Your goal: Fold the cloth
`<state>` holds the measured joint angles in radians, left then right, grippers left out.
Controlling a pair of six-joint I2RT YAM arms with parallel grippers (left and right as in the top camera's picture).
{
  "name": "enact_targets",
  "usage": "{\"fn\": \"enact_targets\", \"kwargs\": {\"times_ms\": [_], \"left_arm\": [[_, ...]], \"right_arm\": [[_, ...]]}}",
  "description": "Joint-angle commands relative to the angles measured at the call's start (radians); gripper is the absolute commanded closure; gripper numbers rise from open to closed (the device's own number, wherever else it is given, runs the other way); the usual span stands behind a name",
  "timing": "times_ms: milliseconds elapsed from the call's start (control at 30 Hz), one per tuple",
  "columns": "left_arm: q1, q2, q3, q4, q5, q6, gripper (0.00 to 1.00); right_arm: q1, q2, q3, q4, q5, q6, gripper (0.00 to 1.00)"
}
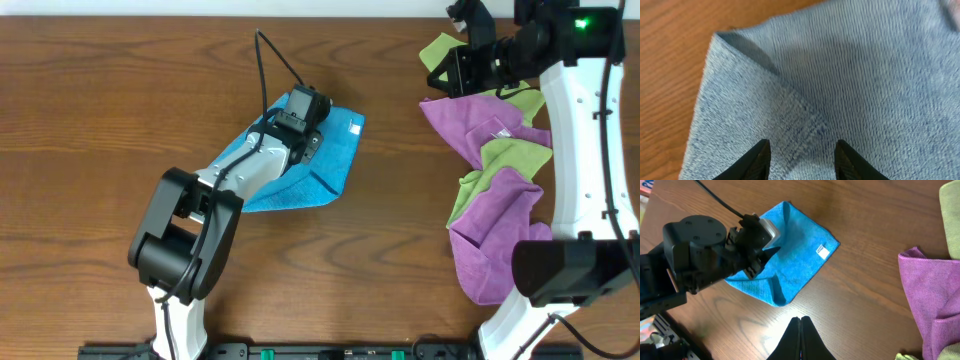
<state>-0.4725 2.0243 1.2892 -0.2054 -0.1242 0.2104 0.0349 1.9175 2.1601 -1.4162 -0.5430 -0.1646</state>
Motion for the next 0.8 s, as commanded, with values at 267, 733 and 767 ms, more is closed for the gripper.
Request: {"fn": "enact_targets", "kwargs": {"times_ms": [267,733,767], "left_arm": [[0.000,0.026,0.020,0.025,0.038,0.015,0.56],[0.001,0.090,0.020,0.106,-0.012,0.045,0.59],[0.001,0.090,0.020,0.109,-0.034,0.045,0.60]], "right_arm": [[-0.001,-0.011,0.016,-0.002,-0.006,-0.009,0.99],[0.014,-0.011,0.016,-0.008,0.013,-0.009,0.99],[0.016,-0.011,0.016,-0.009,0.017,-0.009,0.99]]}}
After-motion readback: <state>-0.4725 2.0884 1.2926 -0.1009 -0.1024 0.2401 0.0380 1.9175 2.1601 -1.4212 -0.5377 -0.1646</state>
